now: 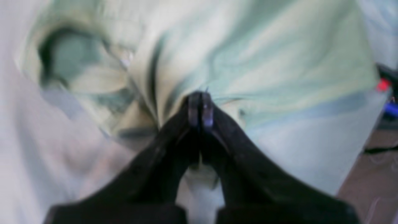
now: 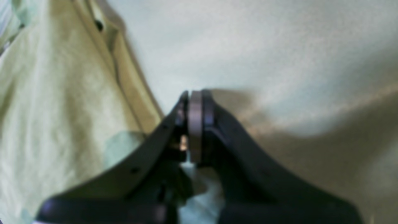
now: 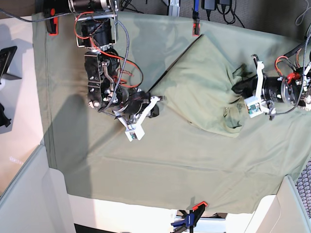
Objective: Fold the T-shirt properly
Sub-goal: 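Fold the lifted bundle over with both grippers toward the right gripper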
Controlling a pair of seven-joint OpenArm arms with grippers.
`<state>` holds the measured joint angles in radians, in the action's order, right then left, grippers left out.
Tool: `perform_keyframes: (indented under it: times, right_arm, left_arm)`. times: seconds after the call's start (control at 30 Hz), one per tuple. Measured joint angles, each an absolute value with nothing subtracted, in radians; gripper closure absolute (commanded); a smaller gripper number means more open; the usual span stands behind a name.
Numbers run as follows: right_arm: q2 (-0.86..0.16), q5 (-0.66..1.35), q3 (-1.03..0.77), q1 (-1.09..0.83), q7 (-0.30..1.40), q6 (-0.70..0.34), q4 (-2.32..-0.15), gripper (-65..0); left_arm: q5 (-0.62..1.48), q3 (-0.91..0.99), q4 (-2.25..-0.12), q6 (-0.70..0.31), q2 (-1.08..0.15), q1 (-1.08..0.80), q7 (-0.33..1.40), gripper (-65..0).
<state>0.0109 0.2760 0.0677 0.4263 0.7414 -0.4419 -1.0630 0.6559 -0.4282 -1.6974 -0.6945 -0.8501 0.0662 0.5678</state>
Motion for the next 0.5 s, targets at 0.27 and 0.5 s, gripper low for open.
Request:
perform_keyframes:
  times: [0.27,0.5]
  right_arm:
    - [0.011,0.275,0.068,0.426,0.731,-0.442,-1.063,0.0]
    - [0.011,0.276,0.068,0.426,0.729,-0.442,-1.063,0.0]
  left_arm:
    - [0.715,-0.427,-1.877,-0.694,-0.891,-0.037,0.662,0.0]
    - [0.582,-0.427,-1.884,-0.696,-0.897,-0.126,0.662,0.0]
